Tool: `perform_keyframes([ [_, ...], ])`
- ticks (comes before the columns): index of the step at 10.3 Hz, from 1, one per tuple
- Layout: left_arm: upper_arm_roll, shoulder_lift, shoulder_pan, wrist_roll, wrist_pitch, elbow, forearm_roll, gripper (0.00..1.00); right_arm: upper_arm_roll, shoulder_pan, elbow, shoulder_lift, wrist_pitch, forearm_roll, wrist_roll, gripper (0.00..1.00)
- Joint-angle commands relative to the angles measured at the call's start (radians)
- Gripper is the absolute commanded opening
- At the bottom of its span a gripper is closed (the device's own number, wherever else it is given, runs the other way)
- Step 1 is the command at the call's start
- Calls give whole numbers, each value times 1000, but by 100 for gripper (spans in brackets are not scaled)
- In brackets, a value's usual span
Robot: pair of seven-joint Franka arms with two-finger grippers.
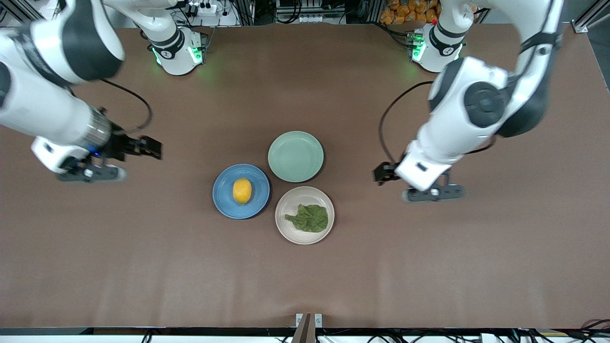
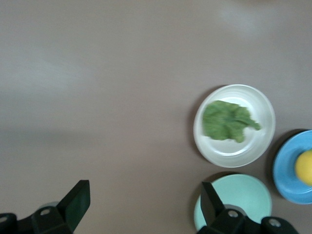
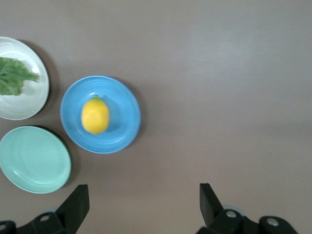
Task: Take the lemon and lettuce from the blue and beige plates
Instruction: 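Reach the right gripper to the lemon while the left gripper reaches the lettuce, then close the right gripper on the lemon while the left gripper grasps lettuce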
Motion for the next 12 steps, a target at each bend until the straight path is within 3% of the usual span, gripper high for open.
perform_keyframes([
  [1,9,108,-68,-143,147,25,-20,100,51,12,16,128,50,9,89,100],
  [5,15,297,-184,-380,490,26,-17,100,63,109,15,318,252,9,260,100],
  [8,7,398,-189,-508,689,48,-28,100,63,139,-20,421,352,7,270,100],
  [10,-2,463,-191,-690,705,117,-70,100,63,135,-95,442,481,9,274,100],
  [12,-2,477,-191,-780,705,112,-215,100,63,139,-97,471,486,9,274,100],
])
